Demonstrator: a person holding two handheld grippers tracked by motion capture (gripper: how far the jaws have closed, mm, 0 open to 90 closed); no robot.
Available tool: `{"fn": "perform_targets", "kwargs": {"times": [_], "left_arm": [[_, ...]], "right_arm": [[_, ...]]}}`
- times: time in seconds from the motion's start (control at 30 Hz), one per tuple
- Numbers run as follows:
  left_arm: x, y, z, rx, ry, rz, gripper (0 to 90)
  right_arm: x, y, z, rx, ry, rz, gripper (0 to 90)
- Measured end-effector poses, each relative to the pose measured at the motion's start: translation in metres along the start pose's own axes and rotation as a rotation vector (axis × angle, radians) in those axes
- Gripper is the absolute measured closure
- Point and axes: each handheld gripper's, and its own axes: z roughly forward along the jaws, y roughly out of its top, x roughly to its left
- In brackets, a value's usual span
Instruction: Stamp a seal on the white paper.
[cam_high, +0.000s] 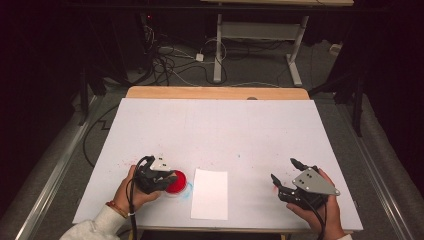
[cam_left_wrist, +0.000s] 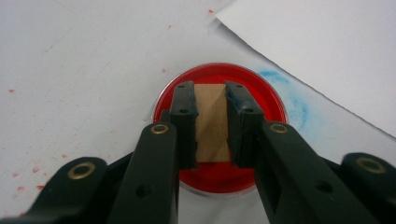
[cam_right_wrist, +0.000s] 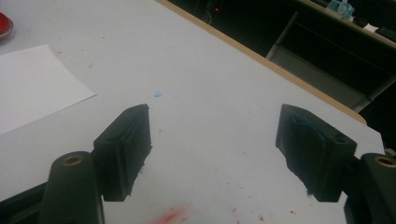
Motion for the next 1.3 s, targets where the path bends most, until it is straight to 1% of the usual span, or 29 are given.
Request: {"fn": "perform_targets", "kwargs": {"times": [0.1,0.2,0.27,0.37,0.43,0.53,0.7,0.9,1.03,1.17,1.3], "left_arm": [[0.000,0.002,-0.007,-0.021,0.004,-0.001,73.5],[0.001,0.002,-0.014,-0.039,0.009,-0.006,73.5],[0.002,0.003,-0.019,-0.050,0.017,-0.007,73.5],[0.003,0.005,-0.026,-0.080,0.018,-0.008,73.5],[0.002,0.007,-0.031,-0.090,0.023,0.002,73.5],[0.000,0.010,-0.038,-0.106,0.029,0.016,73.5],[-0.003,0.014,-0.047,-0.127,0.036,0.039,73.5],[-0.005,0.018,-0.058,-0.151,0.044,0.055,73.5],[-0.006,0.024,-0.061,-0.160,0.036,0.069,73.5],[-0.011,0.033,-0.059,-0.146,0.017,0.097,73.5],[-0.019,0.043,-0.055,-0.138,-0.005,0.131,73.5]], "right_arm": [[-0.001,-0.001,0.001,0.002,0.002,0.002,26.7],[-0.001,0.000,0.000,-0.006,-0.009,0.006,26.7],[-0.001,-0.002,0.000,-0.007,-0.007,0.010,26.7],[-0.001,-0.003,-0.002,-0.004,-0.004,0.012,26.7],[0.000,-0.003,-0.003,-0.008,0.001,0.013,26.7],[0.002,-0.005,-0.004,0.000,0.004,0.002,26.6],[0.003,-0.005,-0.007,-0.003,0.003,0.005,26.5],[0.004,-0.005,-0.006,0.000,-0.004,0.000,26.4],[0.003,-0.006,-0.006,0.001,-0.011,0.009,26.4],[0.003,-0.006,-0.006,0.003,-0.015,0.007,26.4],[0.004,-0.005,-0.006,0.004,-0.009,-0.002,26.4]]}}
